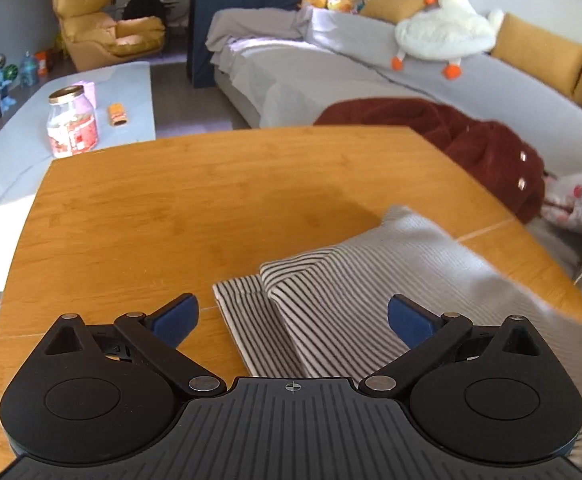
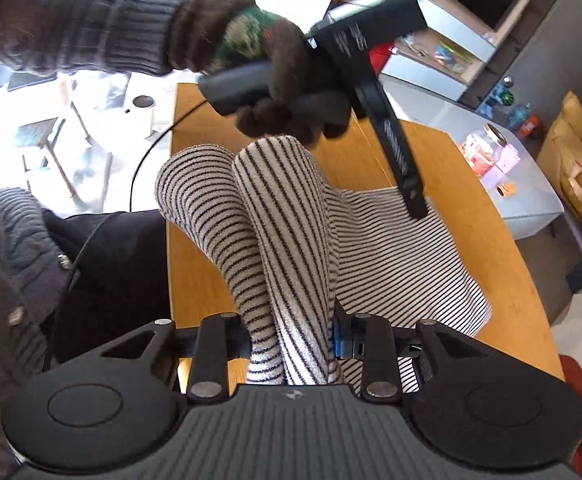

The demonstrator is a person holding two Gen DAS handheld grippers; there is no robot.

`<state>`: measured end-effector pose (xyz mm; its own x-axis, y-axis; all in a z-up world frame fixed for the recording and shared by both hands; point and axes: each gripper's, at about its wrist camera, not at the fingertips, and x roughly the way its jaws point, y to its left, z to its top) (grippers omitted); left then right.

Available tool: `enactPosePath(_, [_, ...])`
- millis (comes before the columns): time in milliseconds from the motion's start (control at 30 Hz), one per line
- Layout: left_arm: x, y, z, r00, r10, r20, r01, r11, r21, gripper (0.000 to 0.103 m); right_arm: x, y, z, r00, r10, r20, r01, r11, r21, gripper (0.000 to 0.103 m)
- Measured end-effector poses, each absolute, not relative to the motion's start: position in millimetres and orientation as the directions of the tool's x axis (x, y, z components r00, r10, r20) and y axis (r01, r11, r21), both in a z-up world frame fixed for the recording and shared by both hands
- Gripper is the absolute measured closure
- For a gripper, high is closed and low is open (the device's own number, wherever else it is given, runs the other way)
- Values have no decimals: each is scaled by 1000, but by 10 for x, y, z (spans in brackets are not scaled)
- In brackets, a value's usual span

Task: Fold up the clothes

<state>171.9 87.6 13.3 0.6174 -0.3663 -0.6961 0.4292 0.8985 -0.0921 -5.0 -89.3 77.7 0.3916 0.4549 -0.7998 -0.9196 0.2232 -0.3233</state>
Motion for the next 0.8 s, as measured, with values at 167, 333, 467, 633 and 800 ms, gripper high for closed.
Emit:
enactPosePath(167, [1687,907,-48,567,-404,-718,494,864,-96,2,179,-905,1363,340,478,-810,-938,113,-327,73])
enactPosePath(333, [1665,1233,-49,551,-432,-714,451,874,-181,9,1023,-737,1192,226,493,-840,-974,93,-208,72])
enactPosePath(467, [1540,1647,165,613,-377,-695,328,921,-210,13,1527,-586,727,176,478,-860,-983,132,-127,66])
enactPosePath(633, [1228,1723,643,675,-442,-590,389,894,-225,4,1729,-571,530,175,500,-848,-979,182,-94,48])
enactPosePath(800, [1096,1368,767,644,-540,-542,508,831,-224,2,1604,-806,705,299,509,-807,-944,283,-171,19])
